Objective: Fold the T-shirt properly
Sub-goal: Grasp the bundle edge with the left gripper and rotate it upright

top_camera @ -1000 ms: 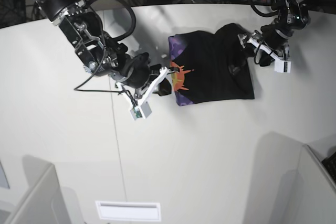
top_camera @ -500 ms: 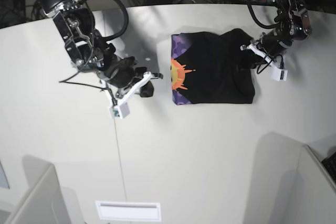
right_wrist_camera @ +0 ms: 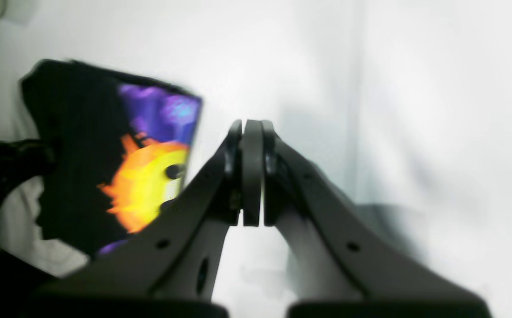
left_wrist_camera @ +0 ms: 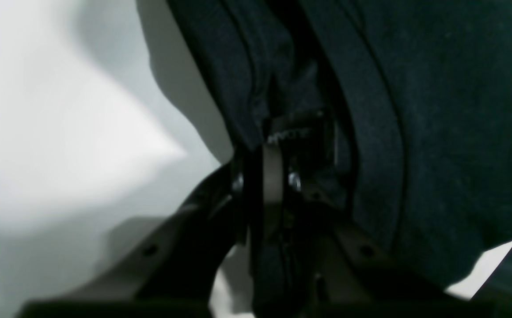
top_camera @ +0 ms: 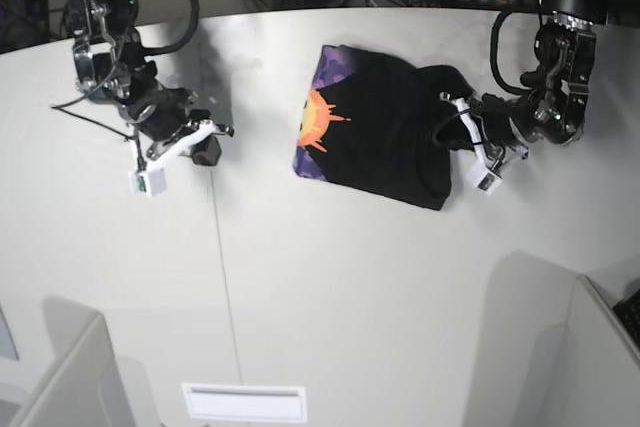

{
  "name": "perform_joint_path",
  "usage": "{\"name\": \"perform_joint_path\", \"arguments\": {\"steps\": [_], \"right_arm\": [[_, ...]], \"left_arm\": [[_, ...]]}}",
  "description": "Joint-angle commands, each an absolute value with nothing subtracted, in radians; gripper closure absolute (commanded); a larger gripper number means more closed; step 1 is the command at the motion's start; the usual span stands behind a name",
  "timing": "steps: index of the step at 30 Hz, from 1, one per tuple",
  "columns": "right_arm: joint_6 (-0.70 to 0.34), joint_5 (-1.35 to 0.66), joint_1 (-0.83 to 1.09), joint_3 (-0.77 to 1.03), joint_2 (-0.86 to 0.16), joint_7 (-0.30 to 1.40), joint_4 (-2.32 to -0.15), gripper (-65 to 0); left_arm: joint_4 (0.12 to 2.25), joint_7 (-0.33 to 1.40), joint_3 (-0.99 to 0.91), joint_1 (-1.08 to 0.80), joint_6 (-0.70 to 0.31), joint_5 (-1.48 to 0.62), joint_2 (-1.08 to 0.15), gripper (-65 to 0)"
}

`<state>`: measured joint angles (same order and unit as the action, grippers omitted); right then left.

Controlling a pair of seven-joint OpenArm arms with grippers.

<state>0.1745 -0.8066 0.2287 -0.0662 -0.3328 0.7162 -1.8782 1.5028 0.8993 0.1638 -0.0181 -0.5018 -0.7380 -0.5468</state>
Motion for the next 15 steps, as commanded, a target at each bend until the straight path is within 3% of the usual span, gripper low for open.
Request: {"name": "perform_joint_path", "arguments": {"steps": [1,9,13,15], "right_arm": [[0.17,-0.814,0.232,-0.039,-0.341,0.694,-1.896,0.0],[0.168,-0.814,0.32,0.082,-0.34,0.693,-1.896,0.0],[0.168,-0.814,0.357,0.14,-0.317,0.693,-1.896,0.0],[0.168,-0.814,0.377,0.182,-0.294,0.693,-1.896,0.0]], "left_arm": [[1.512,0.905,0.214,0.019,-0.509,-0.737,-0.581,0.0],[1.512,0.901,0.593,0.294,-0.51,-0.728,-0.648,0.0],[1.523,0.9,0.743,0.387,-0.513,-0.572,-0.648,0.0],[1.523,0.898,0.805,0.41,-0.565,-0.464,-0.641,0.0]]}}
